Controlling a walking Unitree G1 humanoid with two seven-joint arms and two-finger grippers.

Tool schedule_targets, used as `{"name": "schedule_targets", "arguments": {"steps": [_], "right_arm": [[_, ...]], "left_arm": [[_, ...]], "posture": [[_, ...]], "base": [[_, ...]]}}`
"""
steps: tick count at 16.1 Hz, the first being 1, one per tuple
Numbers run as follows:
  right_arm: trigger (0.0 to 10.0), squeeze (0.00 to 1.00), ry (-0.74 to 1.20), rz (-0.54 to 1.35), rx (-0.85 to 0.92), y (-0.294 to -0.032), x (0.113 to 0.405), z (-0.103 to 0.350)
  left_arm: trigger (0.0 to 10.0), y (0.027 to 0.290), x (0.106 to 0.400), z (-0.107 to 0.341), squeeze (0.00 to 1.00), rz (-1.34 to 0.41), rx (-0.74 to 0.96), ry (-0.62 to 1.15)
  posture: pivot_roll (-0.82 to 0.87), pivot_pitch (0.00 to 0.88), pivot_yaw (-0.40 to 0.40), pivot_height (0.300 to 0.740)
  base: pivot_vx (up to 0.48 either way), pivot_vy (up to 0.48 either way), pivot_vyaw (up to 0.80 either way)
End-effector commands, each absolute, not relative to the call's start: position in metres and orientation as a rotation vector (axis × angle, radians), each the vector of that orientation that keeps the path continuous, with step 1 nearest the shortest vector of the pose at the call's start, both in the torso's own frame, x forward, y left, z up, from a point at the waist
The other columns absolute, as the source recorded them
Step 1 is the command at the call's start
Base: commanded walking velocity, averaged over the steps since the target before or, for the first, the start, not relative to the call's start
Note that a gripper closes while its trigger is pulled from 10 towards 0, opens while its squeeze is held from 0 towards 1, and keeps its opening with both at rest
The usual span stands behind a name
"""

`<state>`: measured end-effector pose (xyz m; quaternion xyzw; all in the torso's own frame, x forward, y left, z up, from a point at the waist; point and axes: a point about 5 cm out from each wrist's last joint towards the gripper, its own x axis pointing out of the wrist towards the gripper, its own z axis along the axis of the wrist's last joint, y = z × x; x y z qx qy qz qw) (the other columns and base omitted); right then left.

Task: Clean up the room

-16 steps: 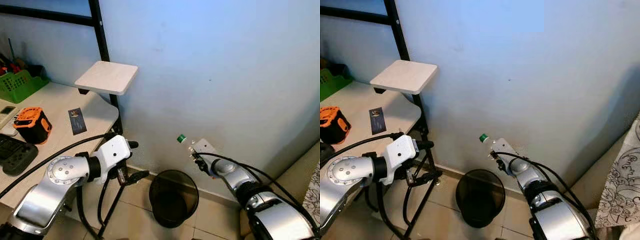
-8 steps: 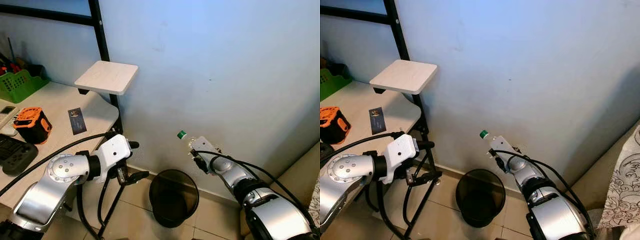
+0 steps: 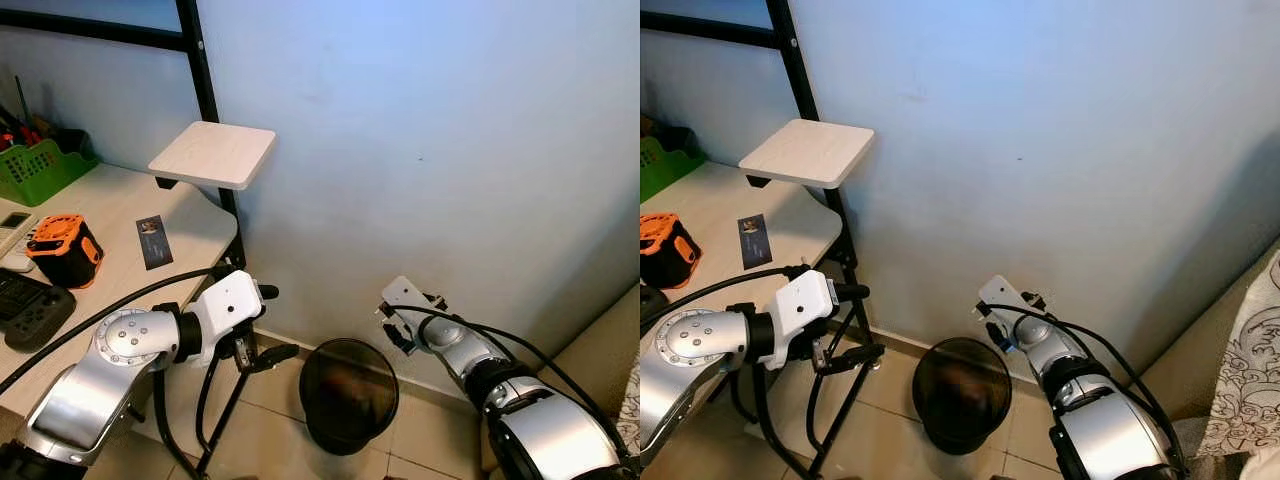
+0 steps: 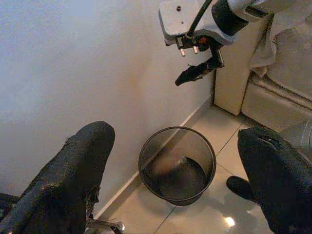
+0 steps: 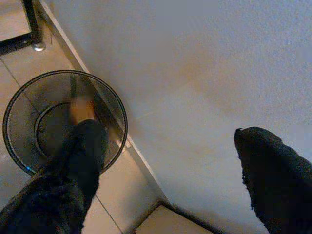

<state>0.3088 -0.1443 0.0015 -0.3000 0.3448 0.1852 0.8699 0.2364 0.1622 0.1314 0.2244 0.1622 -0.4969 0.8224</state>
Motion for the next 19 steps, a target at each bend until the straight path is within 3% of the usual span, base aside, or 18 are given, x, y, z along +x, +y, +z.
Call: {"name": "schedule_targets", "arguments": {"steps": [1,4,6,9,12,19], "right_arm": [[10.0,1.0,0.72,0.379,-0.612,-0.144,0.309,0.001],[10.0,1.0,0.725,0.345,-0.561,-0.15,0.306,-0.001],[10.0,1.0,0.693,0.31,-0.466,-0.157,0.305,0.0],[10.0,1.0,0.476,0.217,-0.177,-0.176,0.303,0.019],[10.0,1.0,0.299,0.11,0.038,-0.18,0.277,0.047],[10.0,1.0,0.266,-0.06,0.165,-0.179,0.236,0.057]], "left_arm": [[10.0,0.164,0.236,0.131,0.0,-1.061,0.485,0.363],[10.0,0.162,0.235,0.128,0.0,-1.022,0.472,0.358],[10.0,0.163,0.236,0.121,0.0,-0.885,0.43,0.364],[10.0,0.169,0.235,0.111,0.0,-0.593,0.311,0.341],[10.0,0.177,0.236,0.11,0.0,-0.317,0.335,0.295],[10.0,0.179,0.225,0.107,0.0,-0.232,0.279,0.299]], "posture": [[0.05,0.0,-0.008,0.74],[0.05,0.0,-0.004,0.74],[0.04,0.0,0.009,0.74],[0.01,0.0,0.02,0.74],[-0.01,0.0,0.027,0.74],[-0.02,0.0,0.047,0.74]], "base": [[0.0,0.0,0.0],[0.0,0.0,0.0],[0.0,0.0,0.0],[0.0,0.0,0.0],[0.0,0.0,-0.49],[0.0,0.0,-0.78]]}}
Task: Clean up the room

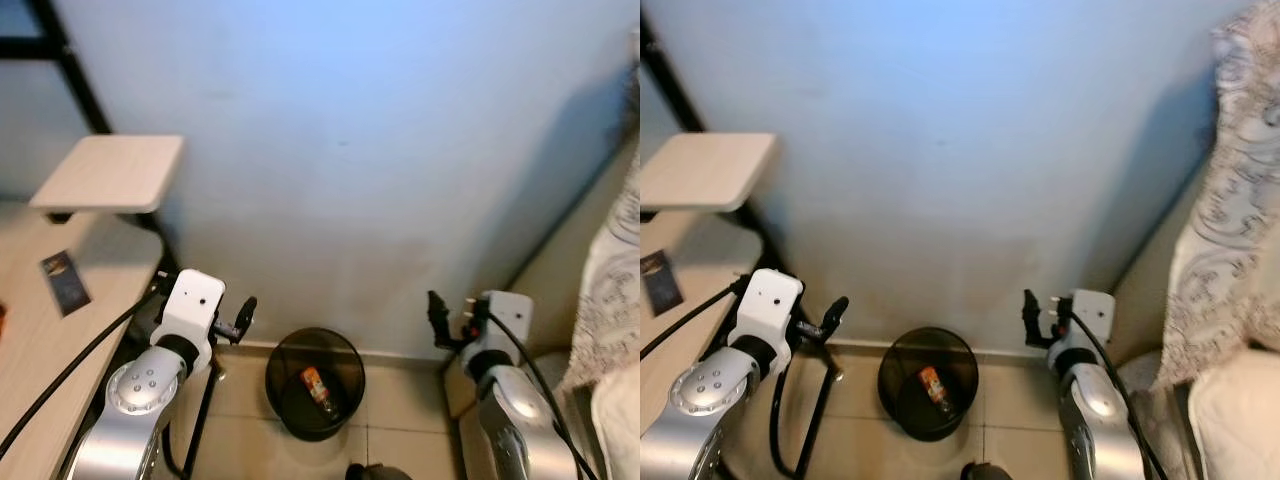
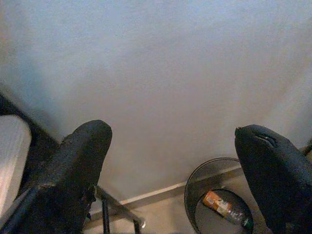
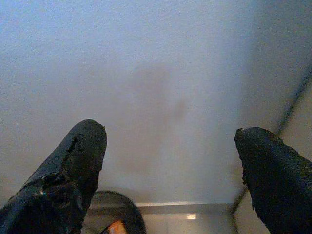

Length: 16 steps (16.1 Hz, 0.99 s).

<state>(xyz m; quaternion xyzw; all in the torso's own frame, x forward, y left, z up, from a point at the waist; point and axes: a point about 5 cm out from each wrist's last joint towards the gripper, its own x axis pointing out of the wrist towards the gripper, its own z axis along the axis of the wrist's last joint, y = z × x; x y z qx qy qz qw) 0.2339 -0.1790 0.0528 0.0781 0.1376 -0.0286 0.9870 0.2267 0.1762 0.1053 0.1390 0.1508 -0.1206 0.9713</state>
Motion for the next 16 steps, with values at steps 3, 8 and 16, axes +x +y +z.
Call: {"name": "schedule_targets", "arguments": {"steps": [3,8,16], "right_arm": [[10.0,1.0,0.263,-0.054,0.165,-0.175,0.23,0.06],[10.0,1.0,0.254,-0.029,0.127,-0.168,0.232,0.066],[10.0,1.0,0.254,-0.012,0.102,-0.167,0.237,0.068]], "left_arm": [[10.0,0.179,0.227,0.108,0.0,-0.246,0.323,0.309],[10.0,0.188,0.222,0.105,0.0,-0.193,0.307,0.315],[10.0,0.181,0.231,0.105,0.0,-0.202,0.282,0.306]], "posture": [[-0.02,0.0,0.065,0.74],[-0.02,0.0,0.042,0.74],[-0.02,0.0,0.038,0.74]], "base": [[0.0,0.0,-0.78],[0.0,0.0,-0.78],[0.0,0.0,-0.78]]}}
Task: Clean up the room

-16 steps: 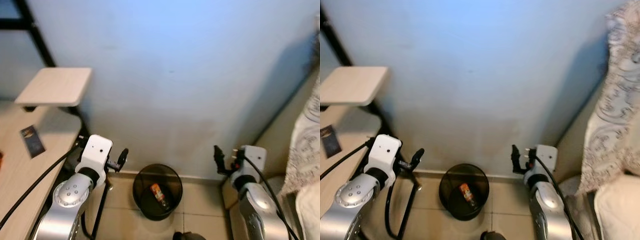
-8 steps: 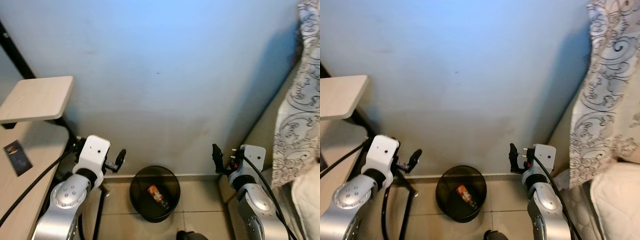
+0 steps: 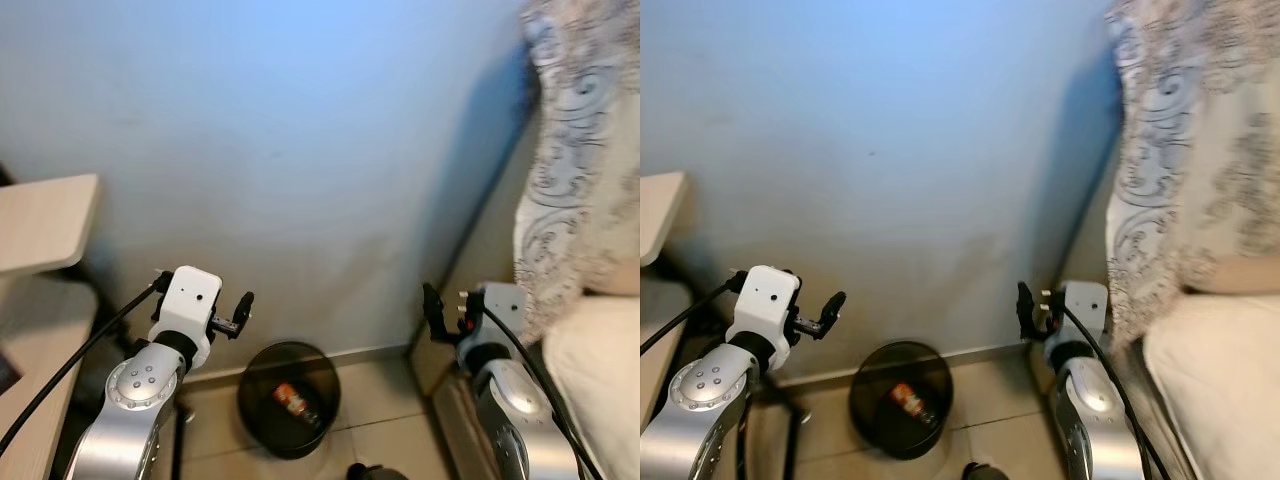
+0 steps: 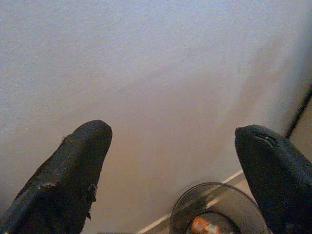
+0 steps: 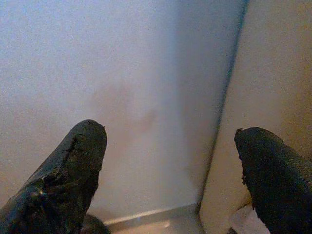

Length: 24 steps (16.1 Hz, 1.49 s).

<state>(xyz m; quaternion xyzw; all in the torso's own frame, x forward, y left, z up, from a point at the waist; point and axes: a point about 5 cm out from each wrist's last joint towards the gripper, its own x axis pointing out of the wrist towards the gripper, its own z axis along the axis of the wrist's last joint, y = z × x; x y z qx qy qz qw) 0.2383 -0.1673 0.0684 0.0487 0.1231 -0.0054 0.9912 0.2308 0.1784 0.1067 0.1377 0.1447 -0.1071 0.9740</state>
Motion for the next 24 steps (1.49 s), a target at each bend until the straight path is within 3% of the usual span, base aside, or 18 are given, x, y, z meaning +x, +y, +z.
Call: {"name": "schedule_targets", "arguments": {"steps": [1,12,13,15,17,18,19,22,24], "right_arm": [[10.0,1.0,0.256,-0.01,0.099,-0.166,0.237,0.068],[10.0,1.0,0.269,0.003,0.078,-0.165,0.24,0.069],[10.0,1.0,0.258,-0.015,0.017,-0.168,0.24,0.07],[10.0,1.0,0.236,0.019,0.027,-0.167,0.241,0.072],[10.0,1.0,0.233,-0.022,0.027,-0.172,0.242,0.074],[10.0,1.0,0.228,-0.033,0.028,-0.175,0.243,0.075],[10.0,1.0,0.219,-0.042,0.036,-0.177,0.244,0.077],[10.0,1.0,0.191,-0.038,0.07,-0.177,0.247,0.084],[10.0,1.0,0.202,-0.106,0.053,-0.184,0.247,0.086]], "left_arm": [[10.0,0.182,0.234,0.106,0.0,-0.19,0.271,0.297],[10.0,0.184,0.237,0.105,0.0,-0.18,0.263,0.301],[10.0,0.184,0.237,0.106,0.0,-0.174,0.273,0.293],[10.0,0.187,0.24,0.11,0.0,-0.129,0.338,0.25],[10.0,0.196,0.246,0.119,0.02,-0.002,0.277,0.172],[10.0,0.2,0.248,0.124,0.23,0.061,0.222,0.134],[10.0,0.201,0.248,0.126,0.32,0.078,0.215,0.114],[10.0,0.2,0.247,0.127,0.28,0.068,0.228,0.097],[10.0,0.195,0.245,0.121,0.06,-0.048,0.171,0.175]], "posture": [[-0.02,0.0,0.035,0.74],[-0.01,0.0,0.038,0.74],[-0.01,0.0,0.036,0.74],[-0.01,0.0,0.038,0.74],[-0.02,0.0,0.039,0.74],[-0.02,0.0,0.037,0.74],[-0.02,0.0,0.036,0.74],[-0.02,0.0,0.036,0.74],[-0.02,0.0,0.035,0.74]], "base": [[0.0,0.0,-0.78],[0.0,0.0,-0.78],[0.0,0.0,-0.79],[0.0,0.0,-0.79],[0.0,0.0,-0.8],[0.0,0.0,-0.8],[0.0,0.0,-0.8],[0.0,0.0,-0.79],[0.0,0.0,-0.79]]}}
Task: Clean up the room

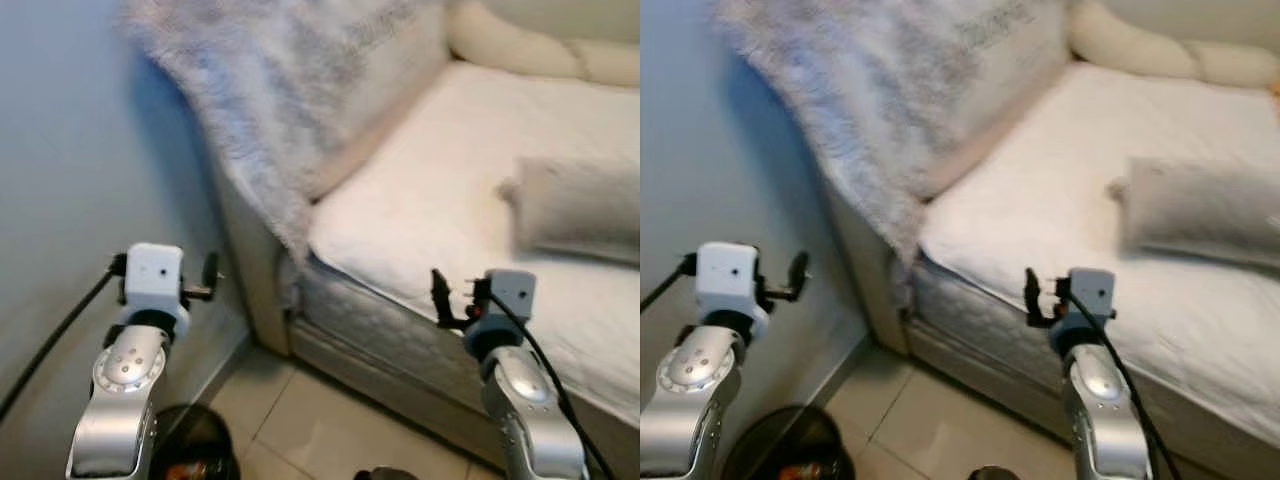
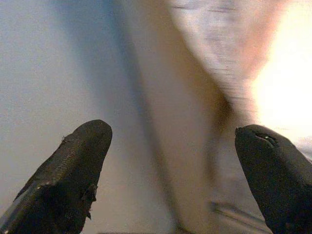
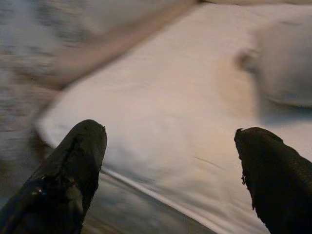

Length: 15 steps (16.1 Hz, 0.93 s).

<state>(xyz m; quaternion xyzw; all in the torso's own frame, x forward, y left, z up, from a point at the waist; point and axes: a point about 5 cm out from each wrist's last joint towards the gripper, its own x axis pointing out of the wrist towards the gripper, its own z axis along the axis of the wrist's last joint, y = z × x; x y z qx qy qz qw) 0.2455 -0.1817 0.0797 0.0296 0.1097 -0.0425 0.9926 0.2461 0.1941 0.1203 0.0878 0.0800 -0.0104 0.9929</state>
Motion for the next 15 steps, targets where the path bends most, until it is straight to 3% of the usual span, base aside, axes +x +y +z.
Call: {"name": "schedule_targets", "arguments": {"steps": [1,5,11,12,13,15], "right_arm": [[10.0,1.0,0.224,-0.117,0.059,-0.185,0.247,0.086],[10.0,1.0,0.175,-0.115,-0.075,-0.189,0.251,0.09],[10.0,1.0,0.146,-0.025,0.025,-0.173,0.253,0.095],[10.0,0.79,0.136,-0.024,0.014,-0.173,0.253,0.096],[10.0,0.0,0.138,-0.031,0.007,-0.173,0.253,0.096],[10.0,0.0,0.145,-0.037,0.008,-0.175,0.254,0.094]], "left_arm": [[10.0,0.195,0.245,0.121,0.05,-0.04,0.186,0.169],[10.0,0.196,0.247,0.121,0.0,-0.024,0.165,0.171],[10.0,0.191,0.248,0.126,0.0,-0.081,0.158,0.14],[10.0,0.19,0.248,0.126,0.0,-0.086,0.155,0.14],[10.0,0.189,0.247,0.126,0.0,-0.09,0.153,0.14],[10.0,0.189,0.247,0.125,0.0,-0.093,0.152,0.142]], "posture": [[-0.02,0.0,0.035,0.74],[-0.02,0.0,0.034,0.74],[-0.03,0.0,0.034,0.74],[-0.03,0.0,0.034,0.74],[-0.03,0.0,0.034,0.74],[-0.03,0.0,0.033,0.74]], "base": [[0.0,0.0,-0.77],[0.0,0.0,-0.68],[0.0,0.0,-0.76],[0.292,0.0,-0.41],[0.307,0.0,0.0],[0.304,0.0,0.0]]}}
